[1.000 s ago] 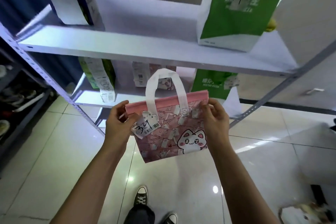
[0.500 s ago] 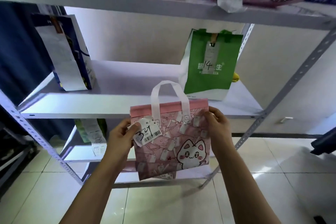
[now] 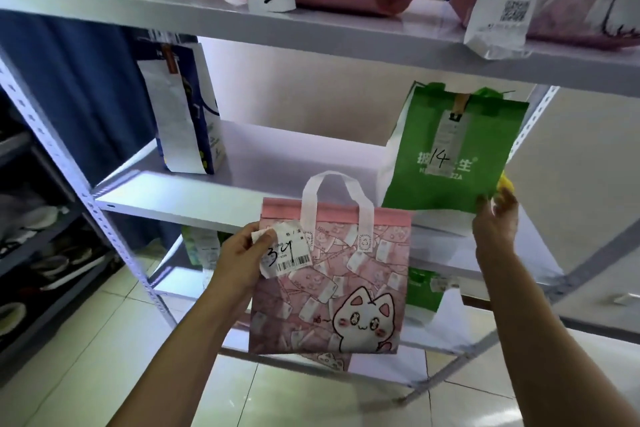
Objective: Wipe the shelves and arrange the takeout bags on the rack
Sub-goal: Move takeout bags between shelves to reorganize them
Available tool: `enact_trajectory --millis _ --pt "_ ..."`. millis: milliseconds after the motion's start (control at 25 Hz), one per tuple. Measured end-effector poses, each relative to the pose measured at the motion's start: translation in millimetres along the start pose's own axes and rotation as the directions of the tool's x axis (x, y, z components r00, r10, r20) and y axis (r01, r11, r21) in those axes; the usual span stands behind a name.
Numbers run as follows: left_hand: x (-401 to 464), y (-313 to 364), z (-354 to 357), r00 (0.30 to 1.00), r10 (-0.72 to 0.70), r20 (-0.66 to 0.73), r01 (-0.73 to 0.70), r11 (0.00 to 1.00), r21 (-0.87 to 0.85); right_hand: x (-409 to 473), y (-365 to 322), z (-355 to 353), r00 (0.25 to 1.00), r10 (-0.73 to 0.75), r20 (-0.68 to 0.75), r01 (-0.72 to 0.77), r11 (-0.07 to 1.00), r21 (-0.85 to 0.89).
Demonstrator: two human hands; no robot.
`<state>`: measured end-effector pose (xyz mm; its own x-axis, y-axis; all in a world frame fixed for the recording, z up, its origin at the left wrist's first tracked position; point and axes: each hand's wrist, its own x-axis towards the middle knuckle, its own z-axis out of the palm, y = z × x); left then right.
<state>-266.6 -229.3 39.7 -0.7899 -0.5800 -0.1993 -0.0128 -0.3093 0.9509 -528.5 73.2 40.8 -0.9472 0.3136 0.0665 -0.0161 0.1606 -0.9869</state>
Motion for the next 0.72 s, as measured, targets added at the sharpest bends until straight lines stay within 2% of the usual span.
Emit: enact_trajectory --millis 80,160,280,520,720 --pt "-1 3 -4 1.0 -0.002 -0.018 0.001 1.0 -0.029 12 3 11 0.997 0.042 0.057 -0.043 0.999 0.002" --pt "-2 5 -9 0.999 -0.007 -0.037 0.005 0.998 -0.055 15 7 25 0.996 0.034 0.084 -0.031 0.999 -0.035" --pt "-3 9 -20 0.995 -0.02 -0.095 0.013 0.997 -0.072 0 5 58 0.978 -0.003 0.208 0.004 1.0 -0.003" --pt "-6 19 -58 0.986 -0.04 -0.164 0.024 0.995 -0.101 -46 -21 146 0.894 -0.036 0.446 0.037 0.999 0.007" --pt "-6 28 -84 0.984 -0.005 -0.18 -0.011 0.996 -0.09 -83 -38 208 0.837 -0.052 0.544 0.039 0.999 0.036"
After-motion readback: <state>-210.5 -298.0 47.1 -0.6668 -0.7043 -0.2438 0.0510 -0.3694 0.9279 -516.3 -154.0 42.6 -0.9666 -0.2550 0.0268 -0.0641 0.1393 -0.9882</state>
